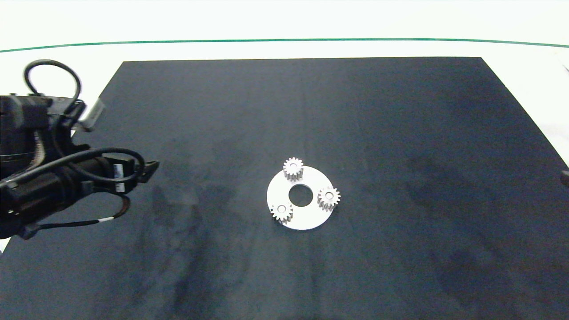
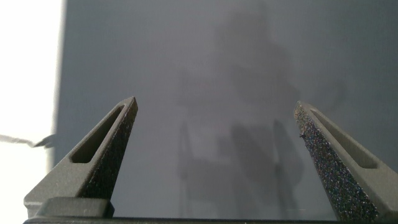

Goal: Install three planetary gears onto the carrier pins

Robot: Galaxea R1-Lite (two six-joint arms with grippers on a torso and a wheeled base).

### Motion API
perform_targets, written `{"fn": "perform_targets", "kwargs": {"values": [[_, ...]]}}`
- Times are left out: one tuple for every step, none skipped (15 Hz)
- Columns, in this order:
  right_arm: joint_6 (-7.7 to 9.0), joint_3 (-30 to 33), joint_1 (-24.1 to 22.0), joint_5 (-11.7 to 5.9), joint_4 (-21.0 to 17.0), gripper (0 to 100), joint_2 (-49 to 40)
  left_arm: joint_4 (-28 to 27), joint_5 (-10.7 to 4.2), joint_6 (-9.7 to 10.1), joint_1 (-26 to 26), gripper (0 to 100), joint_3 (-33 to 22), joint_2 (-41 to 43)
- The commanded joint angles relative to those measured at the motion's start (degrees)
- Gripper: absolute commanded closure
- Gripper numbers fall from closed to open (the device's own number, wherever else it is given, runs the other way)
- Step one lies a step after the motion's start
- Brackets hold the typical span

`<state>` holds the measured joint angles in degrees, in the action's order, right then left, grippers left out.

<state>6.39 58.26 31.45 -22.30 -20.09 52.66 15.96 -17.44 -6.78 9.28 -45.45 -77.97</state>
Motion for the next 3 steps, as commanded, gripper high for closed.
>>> {"fn": "perform_targets", "kwargs": {"values": [[2.49, -8.25, -10.62, -3.81, 1.37, 0, -6.43, 2.15, 0.13, 0.89, -6.46, 0, 5.81, 11.44], [2.49, -11.15, -13.17, -4.77, 1.72, 0, -9.95, 2.06, 0.04, 3.09, -6.11, 0, 6.07, 14.95], [2.49, -13.70, -15.54, -5.74, 1.72, 0, -13.11, 1.88, -0.05, 5.11, -6.11, 0, 6.51, 18.21]]}}
